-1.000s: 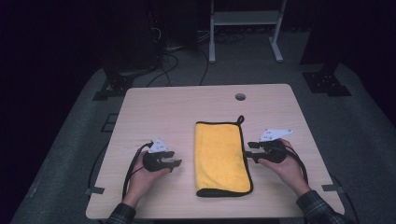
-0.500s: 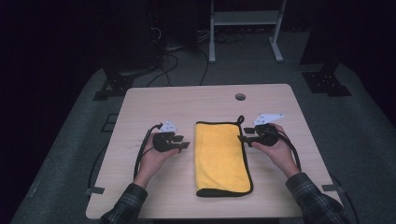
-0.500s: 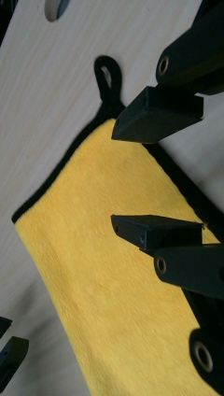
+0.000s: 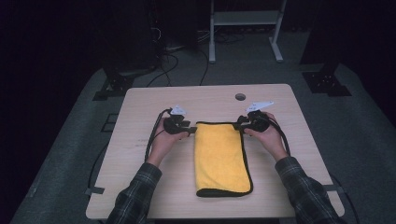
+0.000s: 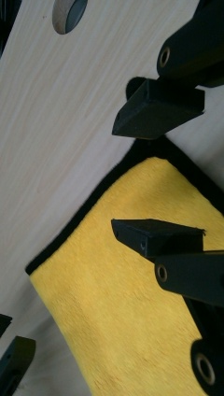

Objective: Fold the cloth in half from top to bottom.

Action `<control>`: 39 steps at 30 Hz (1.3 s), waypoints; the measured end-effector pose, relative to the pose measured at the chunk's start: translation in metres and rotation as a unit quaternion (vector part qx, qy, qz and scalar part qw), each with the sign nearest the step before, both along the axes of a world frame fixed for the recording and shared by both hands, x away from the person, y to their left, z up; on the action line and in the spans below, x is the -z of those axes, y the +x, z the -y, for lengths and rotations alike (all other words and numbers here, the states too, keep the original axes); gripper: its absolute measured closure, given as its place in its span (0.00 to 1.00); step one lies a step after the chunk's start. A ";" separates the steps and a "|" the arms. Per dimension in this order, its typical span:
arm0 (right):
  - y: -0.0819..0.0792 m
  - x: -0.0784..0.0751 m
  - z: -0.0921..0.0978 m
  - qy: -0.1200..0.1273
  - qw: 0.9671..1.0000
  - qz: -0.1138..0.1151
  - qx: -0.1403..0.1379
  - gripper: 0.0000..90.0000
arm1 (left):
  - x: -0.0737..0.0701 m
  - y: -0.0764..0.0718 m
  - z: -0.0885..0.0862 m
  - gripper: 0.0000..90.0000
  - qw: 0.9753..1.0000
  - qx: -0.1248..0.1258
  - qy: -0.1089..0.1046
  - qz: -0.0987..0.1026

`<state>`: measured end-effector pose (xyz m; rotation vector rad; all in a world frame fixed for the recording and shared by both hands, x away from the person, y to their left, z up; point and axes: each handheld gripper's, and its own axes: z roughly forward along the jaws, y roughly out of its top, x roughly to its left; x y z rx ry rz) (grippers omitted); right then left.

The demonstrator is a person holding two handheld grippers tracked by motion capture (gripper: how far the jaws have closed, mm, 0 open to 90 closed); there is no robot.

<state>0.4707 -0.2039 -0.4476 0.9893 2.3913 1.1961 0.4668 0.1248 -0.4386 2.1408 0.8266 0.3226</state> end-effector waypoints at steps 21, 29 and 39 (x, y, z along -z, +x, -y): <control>0.028 0.031 0.000 -0.009 0.999 -0.028 0.022 0.48 | 0.029 0.033 0.015 0.59 0.998 -0.021 0.047 -0.027; 0.025 0.031 -0.004 -0.028 1.000 -0.013 -0.003 0.65 | 0.028 0.034 0.017 0.81 0.998 -0.005 0.035 -0.050; 0.022 0.025 -0.013 -0.032 0.999 -0.042 0.002 0.88 | 0.026 0.033 0.020 0.93 0.998 -0.012 0.031 -0.060</control>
